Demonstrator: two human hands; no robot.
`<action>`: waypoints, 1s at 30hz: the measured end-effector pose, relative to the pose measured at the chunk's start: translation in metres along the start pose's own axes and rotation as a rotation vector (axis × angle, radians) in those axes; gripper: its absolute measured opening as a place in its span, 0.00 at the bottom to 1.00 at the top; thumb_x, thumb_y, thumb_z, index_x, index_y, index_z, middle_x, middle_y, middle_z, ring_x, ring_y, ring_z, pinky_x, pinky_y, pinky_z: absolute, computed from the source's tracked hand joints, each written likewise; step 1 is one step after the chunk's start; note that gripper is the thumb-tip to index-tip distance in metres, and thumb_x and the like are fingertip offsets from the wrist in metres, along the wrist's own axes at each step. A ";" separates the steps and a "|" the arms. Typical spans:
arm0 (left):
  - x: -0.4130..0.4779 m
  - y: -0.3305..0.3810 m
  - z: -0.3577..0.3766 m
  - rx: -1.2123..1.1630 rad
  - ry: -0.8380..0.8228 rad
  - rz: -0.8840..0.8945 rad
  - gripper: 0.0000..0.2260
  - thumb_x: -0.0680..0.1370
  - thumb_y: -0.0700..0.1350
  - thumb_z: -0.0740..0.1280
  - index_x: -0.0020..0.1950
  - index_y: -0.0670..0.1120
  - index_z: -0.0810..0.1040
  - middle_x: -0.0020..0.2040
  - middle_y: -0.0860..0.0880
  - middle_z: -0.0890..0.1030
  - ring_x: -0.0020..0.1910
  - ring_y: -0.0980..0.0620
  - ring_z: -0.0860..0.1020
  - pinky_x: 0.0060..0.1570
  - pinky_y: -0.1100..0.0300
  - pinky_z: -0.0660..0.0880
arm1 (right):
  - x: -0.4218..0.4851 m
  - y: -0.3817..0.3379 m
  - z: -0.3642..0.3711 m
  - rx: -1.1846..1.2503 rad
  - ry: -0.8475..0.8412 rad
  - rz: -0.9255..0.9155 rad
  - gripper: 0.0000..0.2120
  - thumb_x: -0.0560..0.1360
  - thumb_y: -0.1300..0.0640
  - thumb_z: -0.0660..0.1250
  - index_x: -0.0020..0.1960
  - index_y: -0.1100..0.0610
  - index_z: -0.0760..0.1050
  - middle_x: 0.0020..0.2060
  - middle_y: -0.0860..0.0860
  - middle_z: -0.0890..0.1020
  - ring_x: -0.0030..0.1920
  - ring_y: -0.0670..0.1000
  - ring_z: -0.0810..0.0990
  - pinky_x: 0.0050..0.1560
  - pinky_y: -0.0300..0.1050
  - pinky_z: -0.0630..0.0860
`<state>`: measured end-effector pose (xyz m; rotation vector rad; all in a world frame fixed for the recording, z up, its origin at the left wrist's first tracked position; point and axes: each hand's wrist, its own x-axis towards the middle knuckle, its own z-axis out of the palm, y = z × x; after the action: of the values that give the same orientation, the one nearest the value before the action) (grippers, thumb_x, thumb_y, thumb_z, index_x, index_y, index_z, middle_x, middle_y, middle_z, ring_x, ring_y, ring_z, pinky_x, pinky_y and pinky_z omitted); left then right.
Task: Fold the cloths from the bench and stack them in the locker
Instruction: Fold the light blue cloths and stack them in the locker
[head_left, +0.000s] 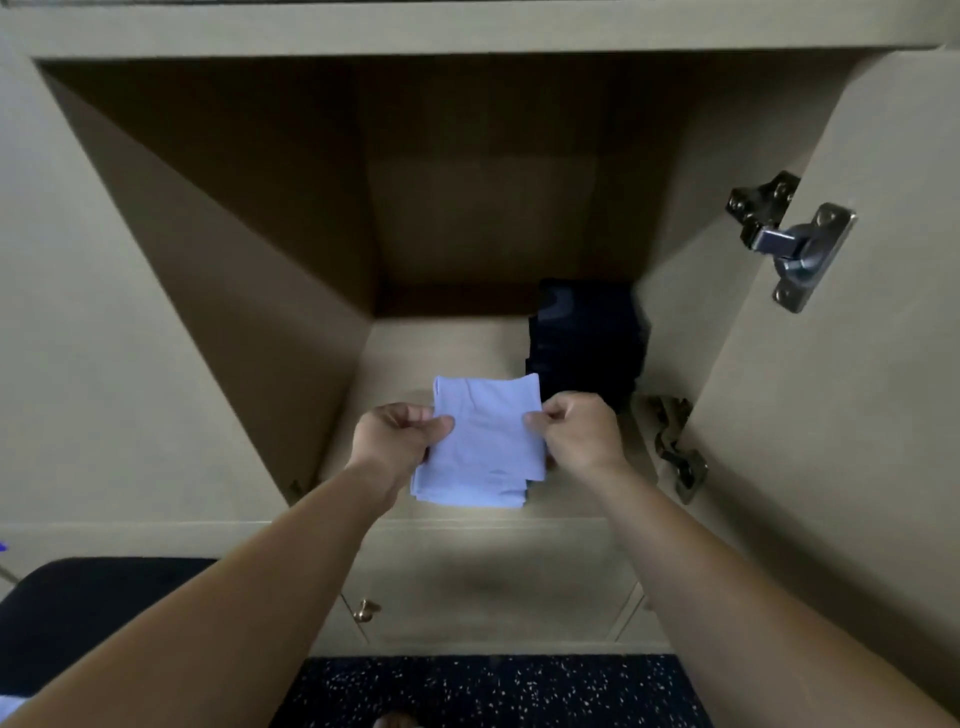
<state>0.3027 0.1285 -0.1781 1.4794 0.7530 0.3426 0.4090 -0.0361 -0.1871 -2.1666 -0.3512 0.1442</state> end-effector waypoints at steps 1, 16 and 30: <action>0.006 -0.003 0.001 -0.001 0.001 -0.007 0.08 0.72 0.37 0.75 0.48 0.36 0.81 0.45 0.42 0.85 0.44 0.44 0.83 0.50 0.53 0.80 | 0.005 0.003 0.003 0.003 -0.003 0.003 0.09 0.73 0.56 0.70 0.39 0.61 0.79 0.35 0.58 0.83 0.39 0.59 0.82 0.43 0.53 0.79; 0.036 -0.037 -0.005 0.002 0.006 -0.053 0.11 0.73 0.36 0.74 0.53 0.33 0.81 0.49 0.40 0.85 0.47 0.43 0.83 0.48 0.54 0.80 | 0.017 0.031 0.040 0.016 -0.060 0.092 0.08 0.74 0.54 0.71 0.41 0.58 0.80 0.38 0.55 0.84 0.41 0.56 0.82 0.46 0.50 0.79; 0.022 -0.037 0.001 0.730 0.129 0.610 0.10 0.78 0.42 0.66 0.57 0.41 0.82 0.53 0.44 0.83 0.52 0.44 0.80 0.51 0.60 0.72 | -0.001 0.021 0.042 -0.248 0.057 -0.300 0.14 0.75 0.60 0.66 0.60 0.58 0.78 0.56 0.55 0.77 0.55 0.56 0.77 0.53 0.44 0.72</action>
<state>0.3104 0.1381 -0.2194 2.4008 0.5271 0.6730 0.4023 -0.0148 -0.2286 -2.3244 -0.6857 -0.1372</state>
